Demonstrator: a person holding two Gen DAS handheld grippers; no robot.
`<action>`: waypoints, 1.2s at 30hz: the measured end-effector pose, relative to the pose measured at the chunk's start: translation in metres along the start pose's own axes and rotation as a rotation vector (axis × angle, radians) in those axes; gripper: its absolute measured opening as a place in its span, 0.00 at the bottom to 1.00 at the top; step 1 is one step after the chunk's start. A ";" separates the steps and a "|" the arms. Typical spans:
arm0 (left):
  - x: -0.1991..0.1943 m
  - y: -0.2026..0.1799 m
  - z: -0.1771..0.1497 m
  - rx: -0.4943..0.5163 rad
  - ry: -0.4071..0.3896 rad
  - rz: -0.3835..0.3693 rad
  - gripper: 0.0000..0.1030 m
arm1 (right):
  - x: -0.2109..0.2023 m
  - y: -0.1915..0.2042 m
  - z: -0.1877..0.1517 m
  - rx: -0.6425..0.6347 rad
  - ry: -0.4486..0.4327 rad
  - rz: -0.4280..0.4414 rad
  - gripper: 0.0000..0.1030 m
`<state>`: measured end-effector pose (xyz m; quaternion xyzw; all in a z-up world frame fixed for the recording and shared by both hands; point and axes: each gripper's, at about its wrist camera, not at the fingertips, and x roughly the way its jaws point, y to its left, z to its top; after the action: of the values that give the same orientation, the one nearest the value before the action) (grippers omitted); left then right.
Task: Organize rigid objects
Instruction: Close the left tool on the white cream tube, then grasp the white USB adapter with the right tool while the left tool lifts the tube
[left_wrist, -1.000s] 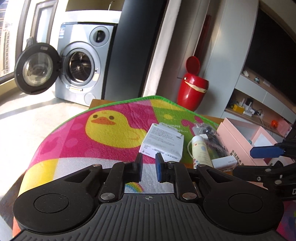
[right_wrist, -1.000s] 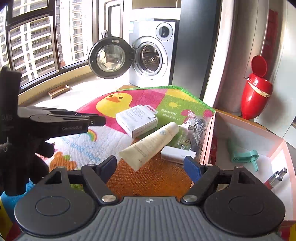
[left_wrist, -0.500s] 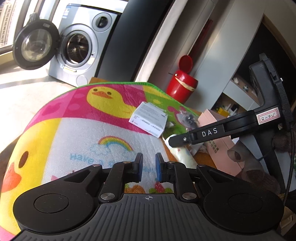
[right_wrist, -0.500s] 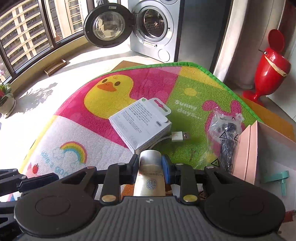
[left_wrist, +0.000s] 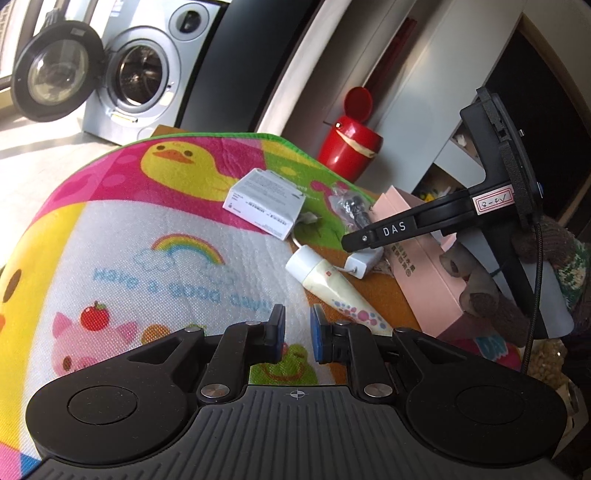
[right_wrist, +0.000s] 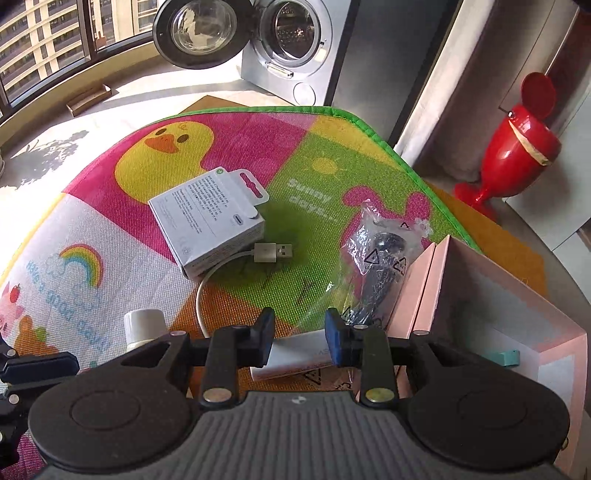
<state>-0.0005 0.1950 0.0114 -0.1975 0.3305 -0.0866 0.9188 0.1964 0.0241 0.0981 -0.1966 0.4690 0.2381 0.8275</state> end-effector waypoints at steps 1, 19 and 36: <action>-0.002 0.002 0.000 -0.006 0.001 0.008 0.16 | -0.003 0.002 -0.001 0.005 0.004 0.024 0.30; 0.028 -0.045 0.004 -0.005 0.046 0.051 0.32 | -0.090 0.039 -0.135 -0.074 -0.170 0.215 0.31; 0.036 -0.065 -0.011 0.191 0.057 0.138 0.38 | -0.090 0.022 -0.194 0.018 -0.311 0.112 0.54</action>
<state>0.0184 0.1229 0.0106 -0.0831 0.3595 -0.0598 0.9275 0.0109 -0.0831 0.0800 -0.1233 0.3474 0.3074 0.8773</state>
